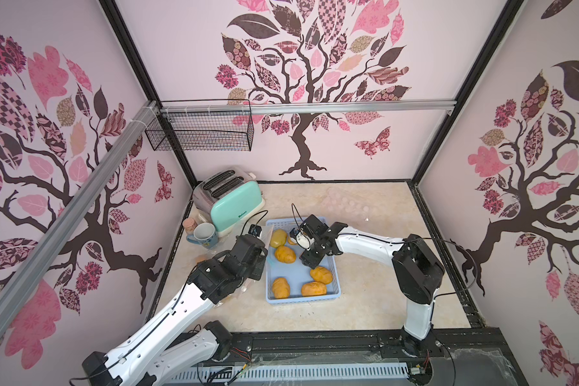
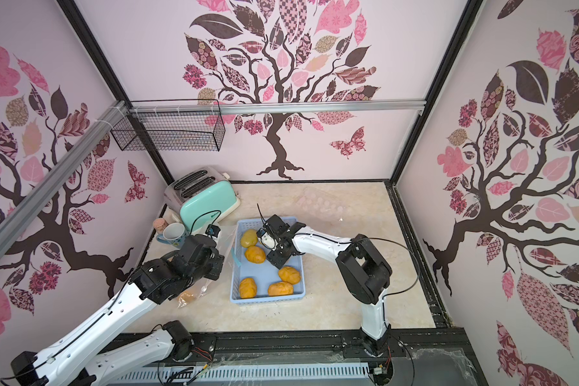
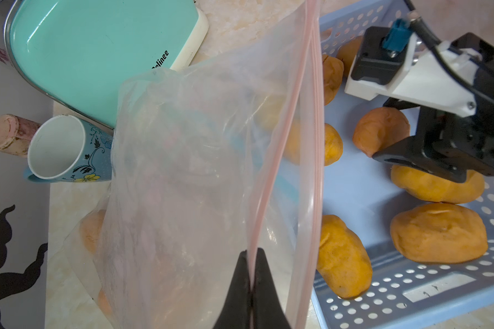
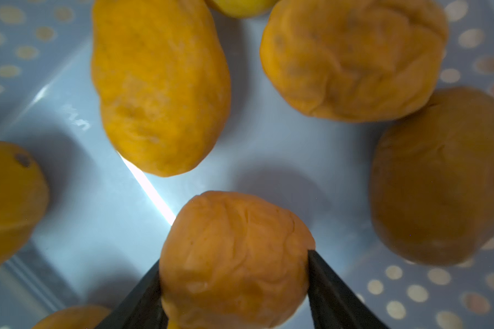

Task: Put the potatoes into a zipper bag and zip it
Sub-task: Pick up the potato from the basket, then place the potato into the zipper food storage bag.

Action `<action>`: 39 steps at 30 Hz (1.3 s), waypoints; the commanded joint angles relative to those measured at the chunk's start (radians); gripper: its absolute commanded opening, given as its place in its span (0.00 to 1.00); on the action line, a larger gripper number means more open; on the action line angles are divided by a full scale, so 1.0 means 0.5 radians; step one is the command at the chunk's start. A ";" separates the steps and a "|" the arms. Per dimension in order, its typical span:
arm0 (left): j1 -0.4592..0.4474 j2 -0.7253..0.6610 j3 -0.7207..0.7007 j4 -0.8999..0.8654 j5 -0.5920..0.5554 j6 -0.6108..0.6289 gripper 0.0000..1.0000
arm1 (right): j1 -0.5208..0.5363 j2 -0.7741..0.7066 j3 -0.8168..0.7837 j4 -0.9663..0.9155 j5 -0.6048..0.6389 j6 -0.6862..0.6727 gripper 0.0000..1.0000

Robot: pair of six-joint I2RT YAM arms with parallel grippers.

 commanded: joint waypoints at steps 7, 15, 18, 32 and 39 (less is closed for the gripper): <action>0.007 0.043 -0.087 0.155 0.335 0.014 0.00 | -0.003 -0.785 -0.605 0.754 -0.641 0.405 0.60; 0.008 0.133 -0.027 0.284 0.717 -0.072 0.00 | -0.008 -1.211 -0.988 1.404 -1.046 0.801 0.59; 0.009 0.155 0.016 0.326 0.877 -0.143 0.00 | -0.006 -1.300 -1.005 1.555 -1.126 0.950 0.58; 0.006 0.138 0.087 0.435 1.105 -0.382 0.00 | -0.005 -1.304 -1.318 2.902 -1.243 1.707 0.57; 0.008 0.080 0.085 0.459 1.108 -0.438 0.00 | -0.003 -1.130 -1.420 3.028 -1.264 1.710 0.56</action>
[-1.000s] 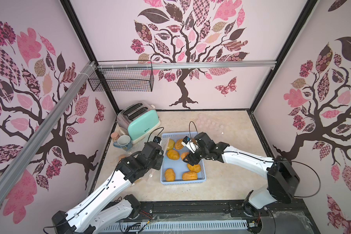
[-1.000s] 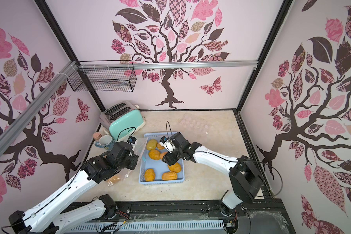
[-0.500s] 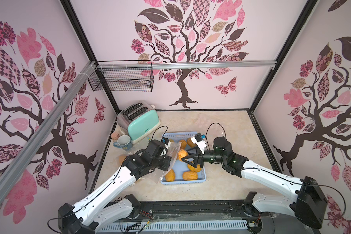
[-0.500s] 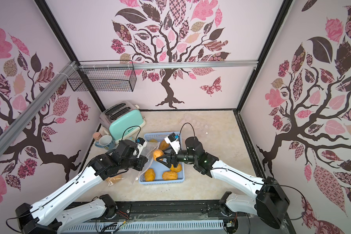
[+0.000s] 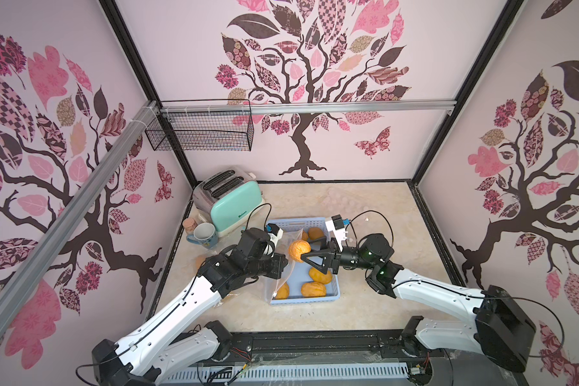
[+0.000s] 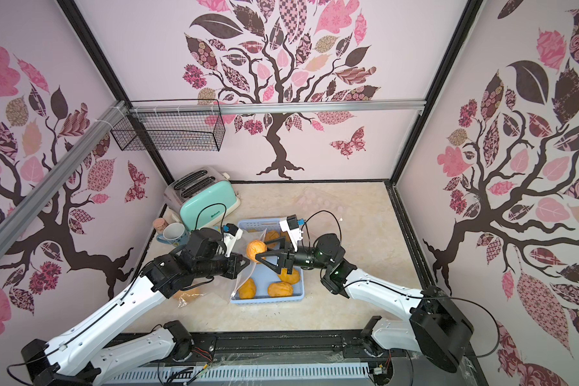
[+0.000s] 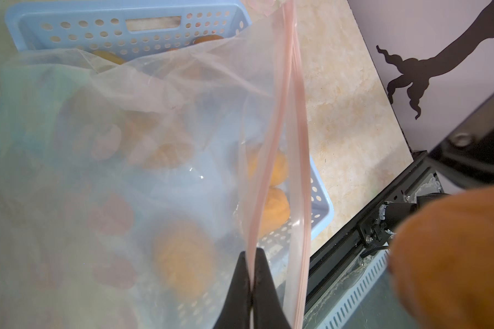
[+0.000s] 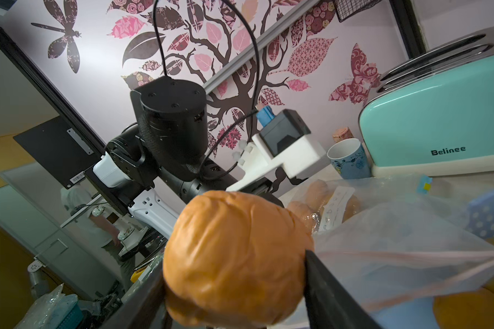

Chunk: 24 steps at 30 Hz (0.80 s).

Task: Put the potatoes into a zipper bag and zip it
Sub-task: Place the potato into the zipper food storage bag.

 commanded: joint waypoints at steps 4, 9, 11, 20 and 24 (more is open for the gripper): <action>0.008 -0.070 0.086 0.051 0.018 -0.050 0.00 | 0.002 0.183 -0.058 0.224 -0.064 0.040 0.55; 0.008 -0.119 0.080 0.046 0.000 -0.060 0.00 | 0.002 0.283 -0.034 0.079 -0.009 -0.085 0.55; 0.008 -0.145 0.072 0.051 -0.014 -0.068 0.00 | 0.003 0.311 -0.024 0.034 0.004 -0.123 0.55; 0.008 -0.223 0.074 0.058 -0.011 -0.077 0.00 | 0.004 0.337 0.030 -0.157 0.114 -0.231 0.54; 0.007 -0.179 0.064 0.080 -0.014 -0.068 0.00 | 0.015 0.336 0.078 -0.255 0.136 -0.242 0.57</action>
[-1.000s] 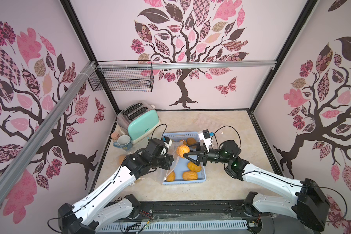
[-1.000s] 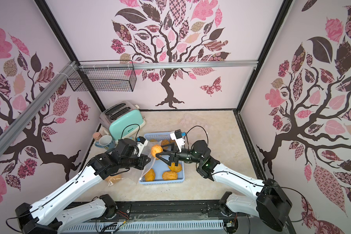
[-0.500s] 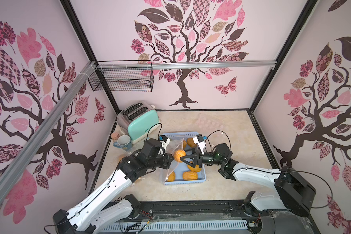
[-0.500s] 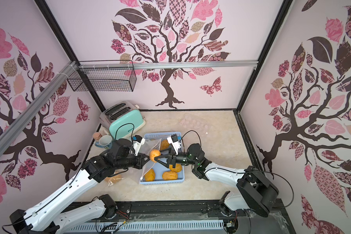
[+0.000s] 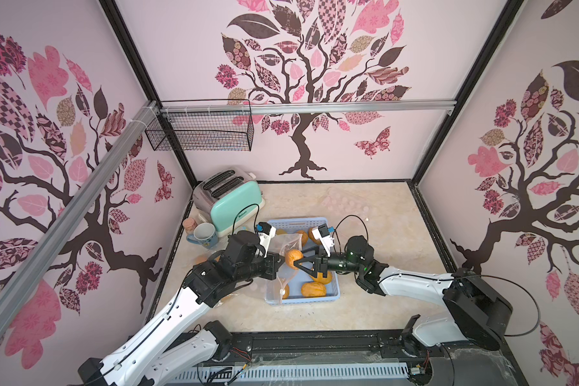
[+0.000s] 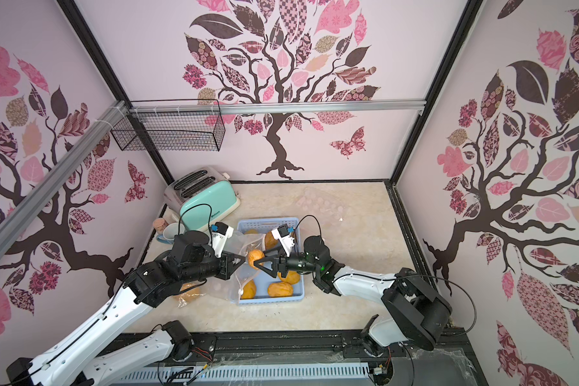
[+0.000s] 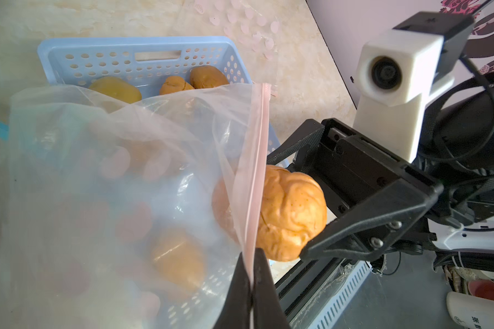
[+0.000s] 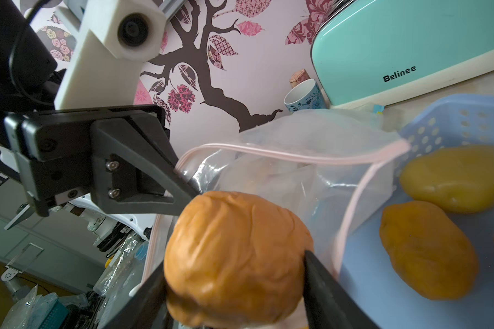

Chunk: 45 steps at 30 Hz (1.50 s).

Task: Put the potatoes into a zipper bag and zip it
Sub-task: Place the potato into the zipper food storage bag.

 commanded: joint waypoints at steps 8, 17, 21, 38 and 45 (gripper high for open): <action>0.002 0.096 0.089 0.108 -0.001 0.008 0.00 | 0.032 0.008 0.211 -0.422 0.171 -0.107 0.64; 0.002 0.064 0.101 0.110 0.018 -0.026 0.00 | 0.053 -0.070 0.266 -0.674 0.150 -0.373 0.76; 0.002 0.062 0.113 0.094 0.022 -0.030 0.00 | 0.082 -0.090 0.348 -0.859 0.194 -0.501 0.82; 0.002 0.007 0.029 0.110 0.002 -0.089 0.00 | 0.121 -0.254 0.348 -0.879 0.304 -0.545 0.87; 0.001 0.002 0.006 0.123 -0.007 -0.102 0.00 | 0.119 -0.439 0.311 -0.879 0.398 -0.562 0.87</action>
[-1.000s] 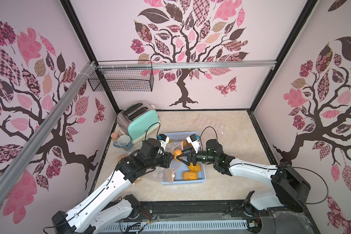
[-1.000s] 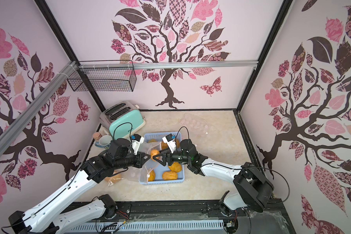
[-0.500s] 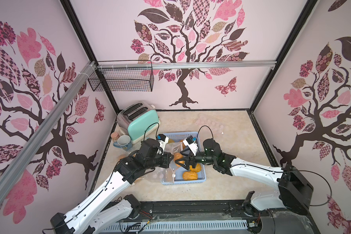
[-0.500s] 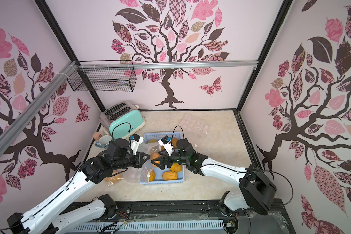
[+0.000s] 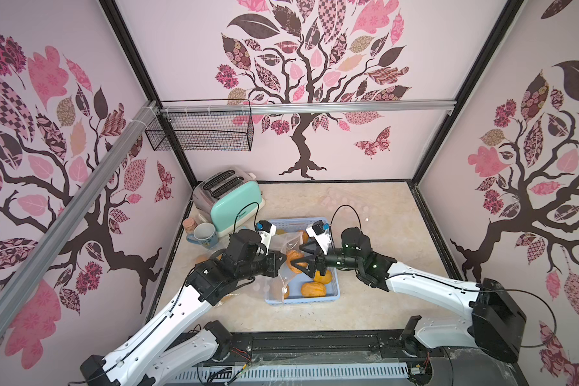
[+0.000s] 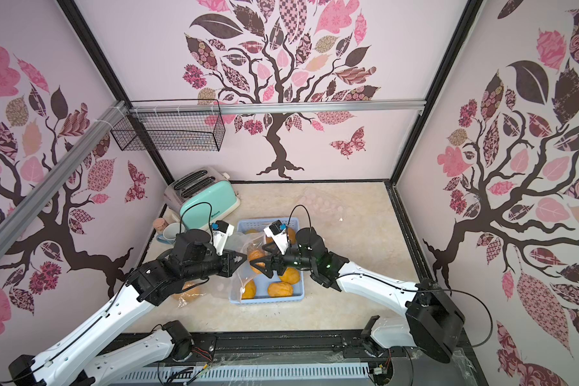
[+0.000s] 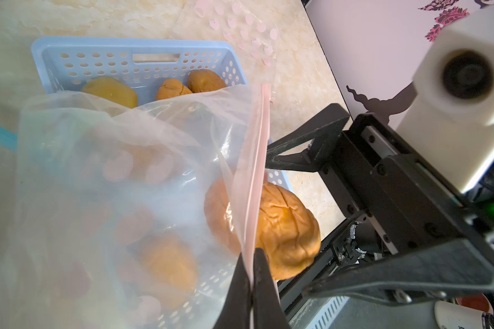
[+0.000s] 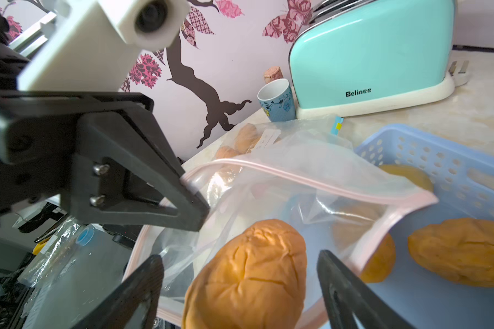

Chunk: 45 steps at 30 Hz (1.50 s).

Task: Put the potatoes into a zipper bag and zip it
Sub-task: Place the potato into the zipper food storage bag.

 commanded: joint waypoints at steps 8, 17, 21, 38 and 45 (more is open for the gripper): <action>-0.001 -0.028 0.031 0.037 0.008 -0.004 0.00 | 0.011 -0.469 -0.175 -0.107 0.411 -0.011 0.83; -0.001 -0.051 0.017 0.049 0.004 0.008 0.00 | 0.009 -0.515 -0.444 -0.069 0.276 0.134 0.58; -0.001 -0.038 0.004 0.074 0.023 0.004 0.00 | 0.015 -0.358 -0.395 0.050 0.126 0.207 0.53; -0.001 -0.093 -0.051 0.061 -0.007 0.008 0.00 | 0.110 0.042 -0.014 -0.083 0.211 0.151 0.62; -0.001 -0.051 -0.007 0.026 -0.027 0.036 0.00 | 0.108 0.049 0.073 -0.150 0.167 0.336 0.26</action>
